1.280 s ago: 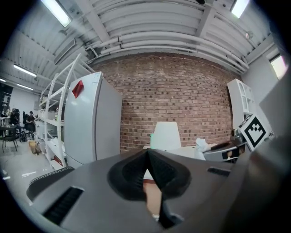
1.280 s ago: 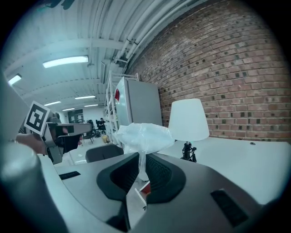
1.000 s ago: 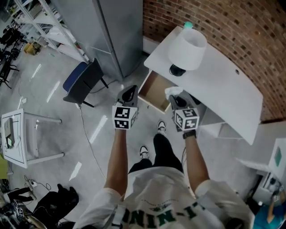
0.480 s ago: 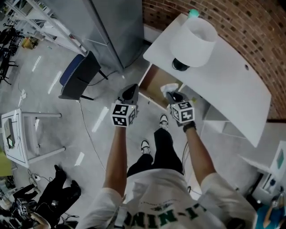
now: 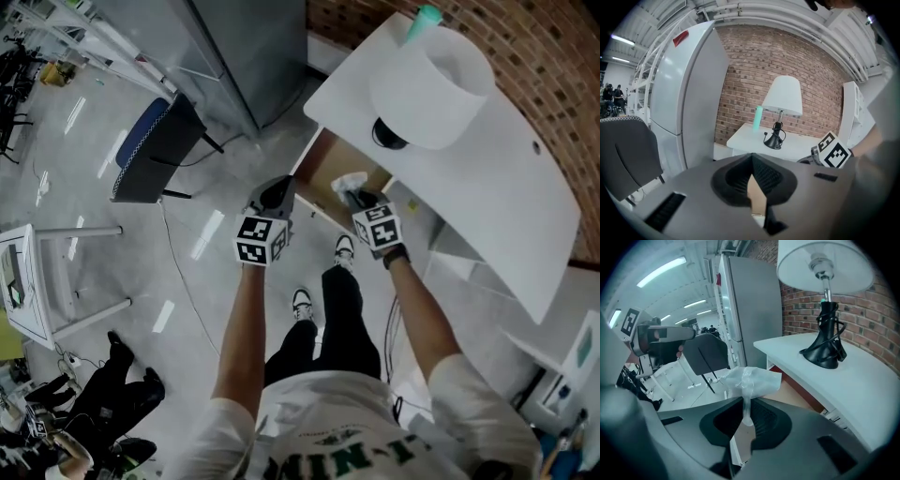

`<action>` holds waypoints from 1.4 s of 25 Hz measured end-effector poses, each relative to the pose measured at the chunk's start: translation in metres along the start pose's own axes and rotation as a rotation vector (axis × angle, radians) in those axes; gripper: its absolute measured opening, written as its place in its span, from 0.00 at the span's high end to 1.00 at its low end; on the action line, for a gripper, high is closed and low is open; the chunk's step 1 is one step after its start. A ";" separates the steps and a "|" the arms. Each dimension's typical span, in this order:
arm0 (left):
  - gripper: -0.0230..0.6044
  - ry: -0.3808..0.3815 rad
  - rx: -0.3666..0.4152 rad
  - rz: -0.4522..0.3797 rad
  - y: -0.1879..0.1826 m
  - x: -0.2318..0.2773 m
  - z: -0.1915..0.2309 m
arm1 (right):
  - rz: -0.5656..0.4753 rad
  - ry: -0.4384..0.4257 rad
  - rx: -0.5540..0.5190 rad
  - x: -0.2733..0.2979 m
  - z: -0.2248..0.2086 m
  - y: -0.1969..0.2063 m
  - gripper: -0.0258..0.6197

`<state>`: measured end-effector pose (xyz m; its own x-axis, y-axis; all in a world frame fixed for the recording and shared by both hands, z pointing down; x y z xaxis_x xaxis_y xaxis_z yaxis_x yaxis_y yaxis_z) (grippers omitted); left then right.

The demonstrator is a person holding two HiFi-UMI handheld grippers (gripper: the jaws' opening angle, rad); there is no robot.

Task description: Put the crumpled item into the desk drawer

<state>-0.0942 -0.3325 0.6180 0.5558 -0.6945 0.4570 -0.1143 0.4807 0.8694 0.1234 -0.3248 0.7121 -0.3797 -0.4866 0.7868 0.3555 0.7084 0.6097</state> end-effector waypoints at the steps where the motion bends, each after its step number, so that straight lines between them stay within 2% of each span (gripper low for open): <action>1: 0.97 0.002 -0.006 0.003 0.004 0.004 0.003 | 0.014 -0.001 -0.009 0.009 -0.002 0.003 0.90; 17: 0.97 0.010 -0.094 0.023 0.065 0.068 0.051 | 0.196 -0.045 0.010 0.136 -0.013 0.033 0.89; 31: 0.97 0.027 -0.132 0.046 0.096 0.099 0.068 | 0.346 0.035 0.119 0.210 -0.040 0.060 0.87; 33: 0.97 0.026 -0.138 0.050 0.101 0.100 0.071 | 0.349 0.023 0.140 0.217 -0.042 0.061 0.87; 35: 0.97 0.024 -0.137 0.055 0.104 0.100 0.074 | 0.330 0.036 0.131 0.222 -0.046 0.059 0.82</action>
<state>-0.1109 -0.3916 0.7680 0.5716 -0.6531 0.4967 -0.0325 0.5869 0.8090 0.0998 -0.4144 0.9273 -0.2318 -0.2363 0.9436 0.3405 0.8890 0.3062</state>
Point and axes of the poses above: the fingertips, and each gripper's own axes: x forward along the fingers, z to its left, y out of its underside, the point moved 7 cm from there along -x, backward along the fingers, and after that the axes turned 4 degrees about z, right-handed, at the moved point
